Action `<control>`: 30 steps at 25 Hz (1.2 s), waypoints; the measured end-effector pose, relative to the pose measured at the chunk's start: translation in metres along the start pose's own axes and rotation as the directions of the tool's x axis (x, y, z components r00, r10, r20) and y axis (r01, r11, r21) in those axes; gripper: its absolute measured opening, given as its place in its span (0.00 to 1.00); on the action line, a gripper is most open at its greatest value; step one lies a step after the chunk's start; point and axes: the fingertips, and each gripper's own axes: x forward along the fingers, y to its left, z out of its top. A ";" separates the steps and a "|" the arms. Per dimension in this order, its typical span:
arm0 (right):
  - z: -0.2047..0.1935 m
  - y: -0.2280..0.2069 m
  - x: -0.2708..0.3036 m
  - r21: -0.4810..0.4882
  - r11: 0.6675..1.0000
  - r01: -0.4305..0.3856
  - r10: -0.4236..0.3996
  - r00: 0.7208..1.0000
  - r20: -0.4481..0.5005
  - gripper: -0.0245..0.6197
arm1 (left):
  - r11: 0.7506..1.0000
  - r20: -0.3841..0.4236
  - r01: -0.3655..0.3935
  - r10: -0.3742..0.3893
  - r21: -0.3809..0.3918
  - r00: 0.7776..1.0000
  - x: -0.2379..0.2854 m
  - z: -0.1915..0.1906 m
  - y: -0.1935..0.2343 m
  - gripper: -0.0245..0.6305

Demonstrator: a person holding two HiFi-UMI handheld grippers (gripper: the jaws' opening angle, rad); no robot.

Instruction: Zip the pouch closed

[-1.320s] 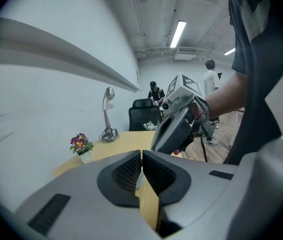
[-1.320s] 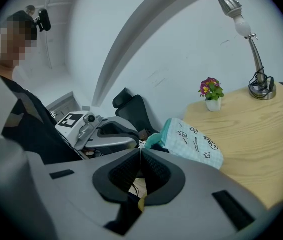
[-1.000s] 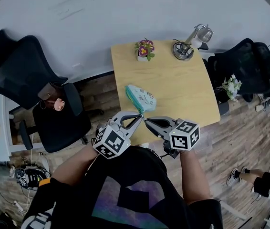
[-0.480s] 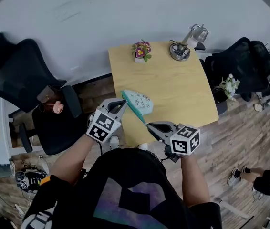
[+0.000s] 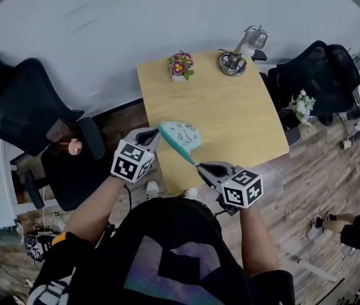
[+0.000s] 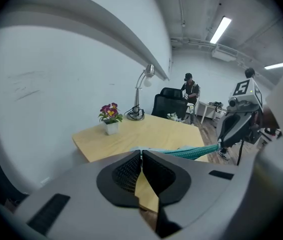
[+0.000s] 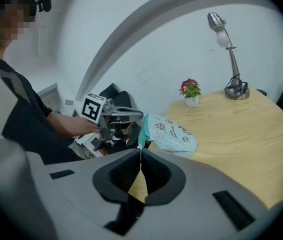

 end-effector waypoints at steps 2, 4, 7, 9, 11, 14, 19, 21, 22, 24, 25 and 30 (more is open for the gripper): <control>-0.003 -0.006 0.000 0.002 0.999 0.050 -0.050 0.999 0.006 0.07 | 0.999 0.000 0.012 -0.012 -0.036 1.000 -0.002 -0.001 -0.005 0.06; -0.005 -0.010 0.000 -0.008 0.995 0.095 -0.095 0.995 0.008 0.07 | 0.997 0.000 0.014 -0.014 -0.078 1.000 -0.004 -0.005 -0.010 0.06; -0.004 -0.010 -0.002 -0.028 0.988 0.150 -0.149 0.989 0.020 0.12 | 0.993 -0.001 -0.013 0.013 -0.118 1.000 -0.012 -0.010 -0.015 0.06; 0.001 -0.007 -0.005 -0.046 0.982 0.184 -0.182 0.982 0.040 0.18 | 0.991 0.005 -0.045 0.046 -0.126 0.999 -0.021 -0.011 -0.016 0.06; 0.011 -0.005 -0.011 -0.064 0.971 0.230 -0.225 0.971 0.078 0.19 | 0.990 0.026 -0.074 0.077 -0.118 0.997 -0.030 -0.005 -0.017 0.06; 0.032 -0.003 -0.024 -0.076 0.944 0.320 -0.305 0.938 0.161 0.19 | 0.992 0.075 -0.091 0.098 -0.091 0.992 -0.042 0.016 -0.024 0.06; 0.072 0.004 -0.051 -0.023 0.887 0.461 -0.430 0.845 0.317 0.10 | 0.997 0.177 -0.065 0.070 -0.031 0.982 -0.059 0.065 -0.048 0.06; 0.083 0.008 -0.058 -0.001 0.867 0.498 -0.466 0.811 0.354 0.08 | 0.999 0.213 -0.047 0.048 -0.013 0.976 -0.067 0.081 -0.058 0.06; 0.087 0.011 -0.060 0.005 0.858 0.513 -0.479 0.797 0.367 0.07 | 0.999 0.229 -0.038 0.038 -0.003 0.973 -0.071 0.088 -0.062 0.06; 0.094 0.018 -0.064 0.009 0.844 0.537 -0.497 0.776 0.387 0.07 | 1.000 0.260 -0.025 0.020 0.016 0.965 -0.079 0.099 -0.070 0.06; 0.097 0.021 -0.065 0.006 0.838 0.546 -0.503 0.768 0.396 0.06 | 1.000 0.273 -0.018 0.011 0.024 0.962 -0.083 0.104 -0.073 0.06; 0.107 0.033 -0.068 -0.019 0.814 0.581 -0.515 0.736 0.439 0.06 | 0.998 0.321 0.010 -0.028 0.060 0.947 -0.095 0.118 -0.089 0.06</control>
